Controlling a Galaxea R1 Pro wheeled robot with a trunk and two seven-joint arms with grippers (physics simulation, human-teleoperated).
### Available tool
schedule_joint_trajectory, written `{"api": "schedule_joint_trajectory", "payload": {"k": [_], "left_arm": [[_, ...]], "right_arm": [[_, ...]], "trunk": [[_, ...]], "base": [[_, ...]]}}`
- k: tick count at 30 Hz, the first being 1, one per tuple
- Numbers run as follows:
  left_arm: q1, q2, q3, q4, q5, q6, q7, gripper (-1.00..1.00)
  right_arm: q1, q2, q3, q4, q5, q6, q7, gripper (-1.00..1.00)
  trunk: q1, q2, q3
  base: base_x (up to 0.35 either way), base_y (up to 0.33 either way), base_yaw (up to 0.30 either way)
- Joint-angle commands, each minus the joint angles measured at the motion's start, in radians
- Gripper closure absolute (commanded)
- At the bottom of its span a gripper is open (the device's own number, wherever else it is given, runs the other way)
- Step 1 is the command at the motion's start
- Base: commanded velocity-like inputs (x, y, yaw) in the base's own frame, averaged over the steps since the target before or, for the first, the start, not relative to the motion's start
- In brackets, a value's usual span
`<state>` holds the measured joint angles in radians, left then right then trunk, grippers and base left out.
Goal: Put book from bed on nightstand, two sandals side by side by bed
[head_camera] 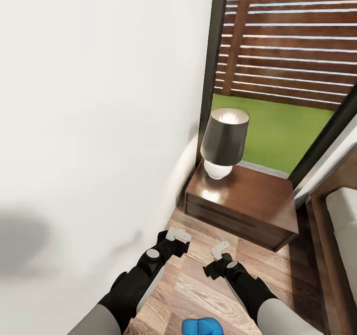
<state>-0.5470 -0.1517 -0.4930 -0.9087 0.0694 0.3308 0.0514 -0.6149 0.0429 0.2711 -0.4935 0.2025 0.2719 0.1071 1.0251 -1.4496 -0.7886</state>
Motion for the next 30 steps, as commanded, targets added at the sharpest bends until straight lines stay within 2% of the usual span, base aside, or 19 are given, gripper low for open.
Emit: {"api": "schedule_joint_trajectory", "payload": {"k": [1, 30], "left_arm": [[-0.001, 0.000, -0.002, -0.001, 0.007, 0.005, 0.005, -1.00], [-0.001, 0.003, -0.001, -0.007, 0.007, 0.005, 0.005, -1.00]], "right_arm": [[0.000, 0.000, 0.000, -0.002, 0.011, 0.006, 0.005, -1.00], [0.000, -0.001, 0.000, 0.001, 0.015, 0.009, 0.009, -1.00]], "trunk": [[0.000, 0.000, -0.002], [0.000, 0.000, -0.050]], "base": [[0.000, 0.000, 0.000], [0.000, 0.000, 0.000]]}}
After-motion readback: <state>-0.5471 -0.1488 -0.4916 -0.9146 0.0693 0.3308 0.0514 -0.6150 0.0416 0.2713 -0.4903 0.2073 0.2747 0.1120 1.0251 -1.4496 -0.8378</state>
